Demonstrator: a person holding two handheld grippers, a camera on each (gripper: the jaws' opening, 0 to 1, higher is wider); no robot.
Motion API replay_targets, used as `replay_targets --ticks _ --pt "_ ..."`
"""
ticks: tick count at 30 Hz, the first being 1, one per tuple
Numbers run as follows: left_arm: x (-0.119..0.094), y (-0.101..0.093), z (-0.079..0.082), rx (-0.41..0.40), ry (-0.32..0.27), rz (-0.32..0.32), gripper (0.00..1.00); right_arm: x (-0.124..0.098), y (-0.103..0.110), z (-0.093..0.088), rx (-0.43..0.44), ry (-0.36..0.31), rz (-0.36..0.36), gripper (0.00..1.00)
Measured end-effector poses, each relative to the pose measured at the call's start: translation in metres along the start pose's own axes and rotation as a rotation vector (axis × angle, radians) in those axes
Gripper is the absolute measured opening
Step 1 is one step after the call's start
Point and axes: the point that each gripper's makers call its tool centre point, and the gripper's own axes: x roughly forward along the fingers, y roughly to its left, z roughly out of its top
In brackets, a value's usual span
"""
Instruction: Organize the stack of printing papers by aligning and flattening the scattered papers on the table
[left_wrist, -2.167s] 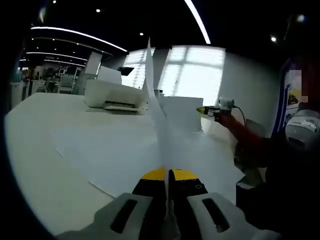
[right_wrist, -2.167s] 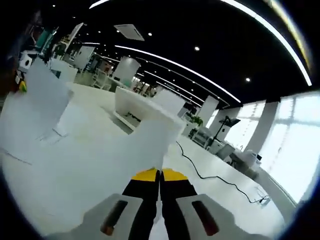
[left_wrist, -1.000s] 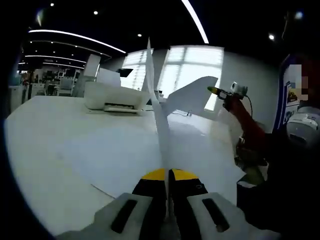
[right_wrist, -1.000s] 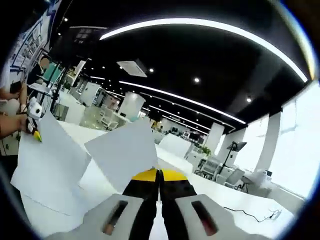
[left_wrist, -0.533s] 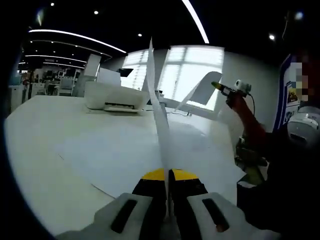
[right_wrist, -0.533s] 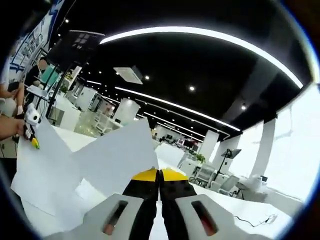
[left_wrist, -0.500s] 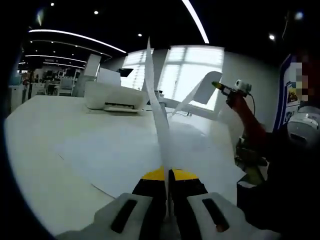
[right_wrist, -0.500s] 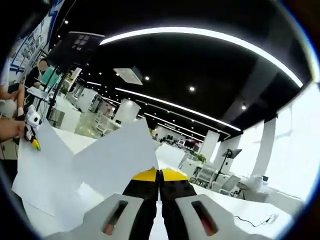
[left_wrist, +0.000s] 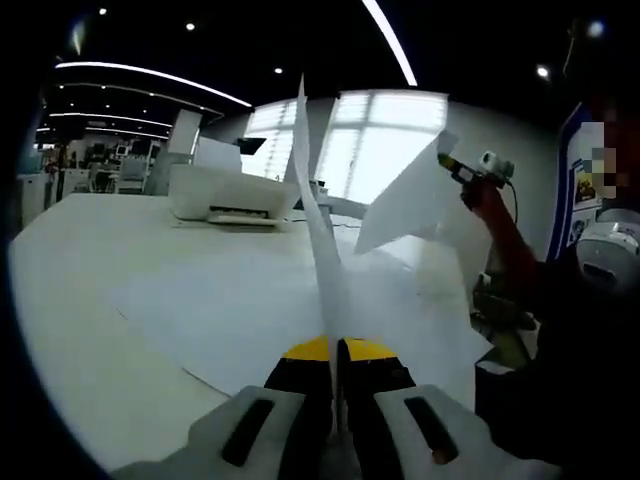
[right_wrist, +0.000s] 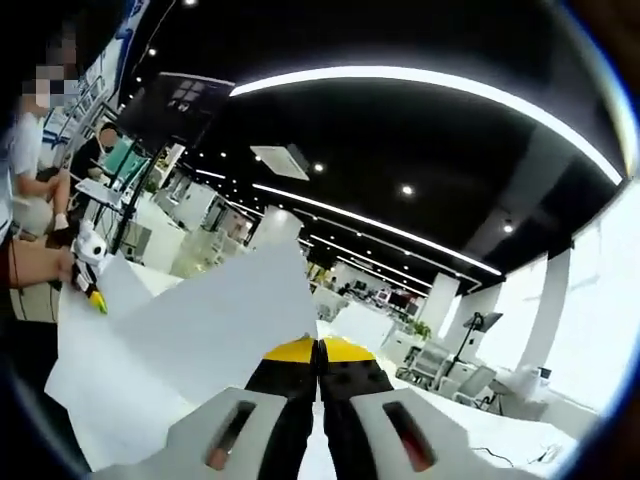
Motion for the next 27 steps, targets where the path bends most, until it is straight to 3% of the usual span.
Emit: replay_targets --ticks 27 --pt "-0.001 0.000 0.000 0.013 -0.004 -0.002 0.06 0.008 0.064 0.020 0.162 -0.042 0.212 0.00"
